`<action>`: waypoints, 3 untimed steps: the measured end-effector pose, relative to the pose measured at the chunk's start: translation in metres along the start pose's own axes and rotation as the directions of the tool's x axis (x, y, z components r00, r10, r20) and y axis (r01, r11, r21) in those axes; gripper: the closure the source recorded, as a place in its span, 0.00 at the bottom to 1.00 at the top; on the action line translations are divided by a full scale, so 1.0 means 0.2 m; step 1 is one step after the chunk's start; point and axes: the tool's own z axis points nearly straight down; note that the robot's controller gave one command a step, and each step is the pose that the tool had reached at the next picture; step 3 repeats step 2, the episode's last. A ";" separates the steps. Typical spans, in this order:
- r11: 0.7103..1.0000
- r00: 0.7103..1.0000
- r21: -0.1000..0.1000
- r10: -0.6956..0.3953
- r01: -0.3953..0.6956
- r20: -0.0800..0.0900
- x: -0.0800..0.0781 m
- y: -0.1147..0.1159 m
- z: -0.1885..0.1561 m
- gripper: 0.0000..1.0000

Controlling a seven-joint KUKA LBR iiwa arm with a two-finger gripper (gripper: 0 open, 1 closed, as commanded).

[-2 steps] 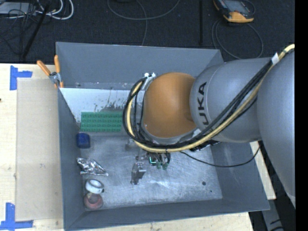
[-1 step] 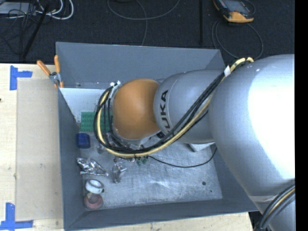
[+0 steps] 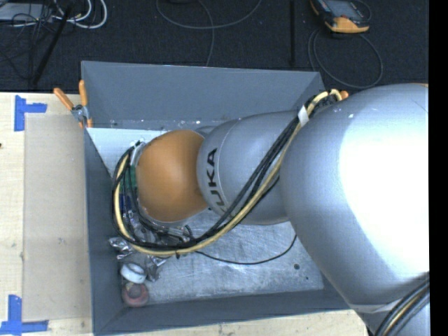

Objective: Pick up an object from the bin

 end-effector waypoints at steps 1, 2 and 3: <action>1.000 1.000 0.000 0.007 -0.007 0.004 -0.01 -0.01 -0.01 1.00; 1.000 1.000 0.001 -0.022 0.022 0.007 -0.06 -0.03 -0.65 1.00; 1.000 1.000 0.001 -0.022 0.022 0.007 -0.06 -0.03 -0.65 1.00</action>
Offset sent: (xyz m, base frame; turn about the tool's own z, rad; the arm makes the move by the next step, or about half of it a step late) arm 0.0000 0.0000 0.0000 0.0000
